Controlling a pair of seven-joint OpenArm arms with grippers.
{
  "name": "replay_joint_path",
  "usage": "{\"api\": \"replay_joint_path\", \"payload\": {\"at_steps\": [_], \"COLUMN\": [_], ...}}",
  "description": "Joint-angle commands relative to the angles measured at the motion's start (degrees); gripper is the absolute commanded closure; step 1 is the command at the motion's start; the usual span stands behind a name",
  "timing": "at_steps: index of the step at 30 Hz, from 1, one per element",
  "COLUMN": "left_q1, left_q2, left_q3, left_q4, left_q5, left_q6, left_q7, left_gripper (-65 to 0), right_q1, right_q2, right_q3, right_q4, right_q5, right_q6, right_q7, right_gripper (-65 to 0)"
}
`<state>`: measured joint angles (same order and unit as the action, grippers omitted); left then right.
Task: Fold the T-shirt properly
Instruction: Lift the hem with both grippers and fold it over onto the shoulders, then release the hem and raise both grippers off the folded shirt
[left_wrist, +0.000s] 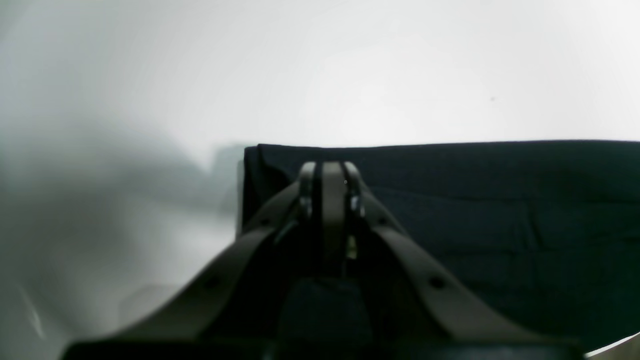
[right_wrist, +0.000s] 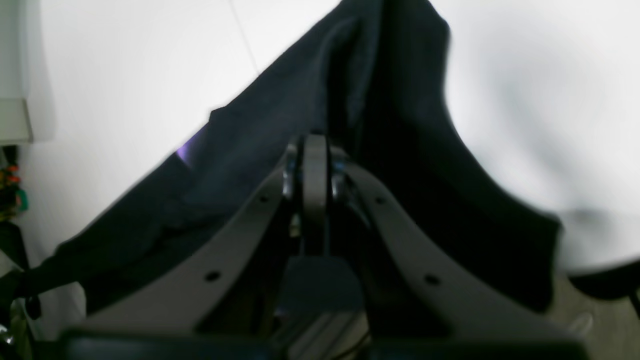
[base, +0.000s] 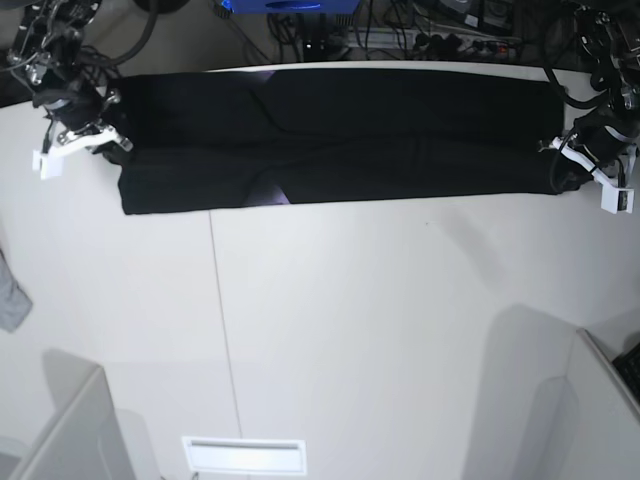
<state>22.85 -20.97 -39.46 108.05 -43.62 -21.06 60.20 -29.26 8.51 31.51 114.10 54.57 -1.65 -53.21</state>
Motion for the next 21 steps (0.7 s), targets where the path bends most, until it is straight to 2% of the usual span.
{"api": "replay_joint_path", "payload": {"at_steps": [1, 4, 8, 12, 15, 21], "left_q1": [0.23, 1.54, 3.21, 4.53, 4.62, 4.71], "left_q2": [-0.87, -0.87, -0.79, -0.79, -0.79, -0.79], "left_q3": [-1.81, -3.22, -2.95, -2.87, -2.87, -3.13], "left_q4": [0.92, 0.83, 0.83, 0.74, 0.74, 0.74], "left_q5": [-0.47, -0.47, -0.03, -0.03, 0.06, 0.06], "left_q6": [-0.26, -0.35, -0.35, -0.35, -0.35, -0.26], "left_q7": [-1.17, -0.64, -0.29, -0.56, -0.47, -0.47], "left_gripper": [0.0, 0.0, 0.0, 0.0, 0.0, 0.0], "right_q1": [-0.68, -1.82, -1.91, -1.91, -1.91, -2.09], "right_q2": [0.67, 0.67, 0.5, -1.61, -1.96, -2.4], "right_q3": [0.45, 0.45, 0.01, 0.19, -0.08, 0.19], "right_q4": [1.28, 1.28, 1.1, 1.02, 1.02, 1.02], "right_q5": [2.27, 2.53, -1.51, -5.03, -7.49, -7.84], "right_q6": [0.29, 0.29, 0.29, 0.29, 0.29, 0.29], "right_q7": [0.86, 0.86, 0.95, 0.95, 0.68, 0.68], "right_gripper": [0.0, 0.0, 0.0, 0.0, 0.0, 0.0]}}
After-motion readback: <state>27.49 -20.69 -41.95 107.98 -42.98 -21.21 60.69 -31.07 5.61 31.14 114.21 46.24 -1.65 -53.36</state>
